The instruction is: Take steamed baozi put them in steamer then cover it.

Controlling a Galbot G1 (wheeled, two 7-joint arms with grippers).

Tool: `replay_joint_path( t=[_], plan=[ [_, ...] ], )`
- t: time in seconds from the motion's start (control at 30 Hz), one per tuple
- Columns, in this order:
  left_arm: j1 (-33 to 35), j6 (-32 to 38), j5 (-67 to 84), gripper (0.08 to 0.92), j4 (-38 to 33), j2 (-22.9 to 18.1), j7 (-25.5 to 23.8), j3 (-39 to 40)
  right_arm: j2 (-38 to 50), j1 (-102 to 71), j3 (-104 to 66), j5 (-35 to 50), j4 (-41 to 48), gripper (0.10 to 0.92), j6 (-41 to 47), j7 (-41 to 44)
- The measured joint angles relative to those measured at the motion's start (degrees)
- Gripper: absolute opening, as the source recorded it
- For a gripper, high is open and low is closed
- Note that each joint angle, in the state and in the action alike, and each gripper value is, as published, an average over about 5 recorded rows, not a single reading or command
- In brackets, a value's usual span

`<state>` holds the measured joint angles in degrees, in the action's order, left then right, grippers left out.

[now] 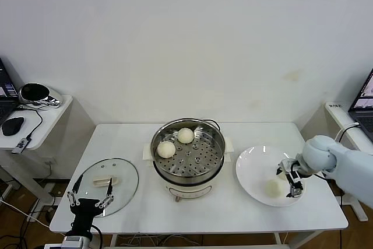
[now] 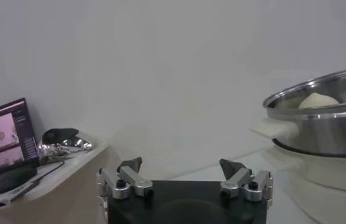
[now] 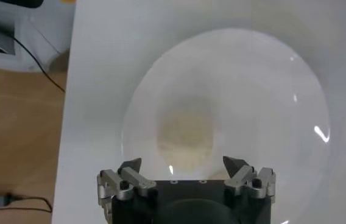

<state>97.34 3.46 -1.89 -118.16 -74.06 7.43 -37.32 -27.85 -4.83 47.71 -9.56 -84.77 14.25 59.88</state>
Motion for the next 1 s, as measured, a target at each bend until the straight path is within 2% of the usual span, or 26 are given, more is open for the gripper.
replay_joint_path(
  t=[0.27, 0.7, 1.0],
  plan=[
    [-0.12, -0.02, 0.01, 0.823, 0.17, -0.05, 0.0, -0.13, -3.25, -2.39, -1.49, -0.69, 3.42, 0.805, -0.01, -1.26],
    [-0.12, -0.01, 0.08, 0.823, 0.19, -0.13, 0.04, -0.19, -5.49, -3.2, -2.49, -1.01, 5.36, 0.634, 0.23, -0.91],
    [-0.32, -0.03, 0.18, 0.823, 0.09, 0.26, 0.05, 0.02, -4.19, 0.99, -2.36, 1.36, 4.62, 0.628, -0.7, 1.53]
  ],
)
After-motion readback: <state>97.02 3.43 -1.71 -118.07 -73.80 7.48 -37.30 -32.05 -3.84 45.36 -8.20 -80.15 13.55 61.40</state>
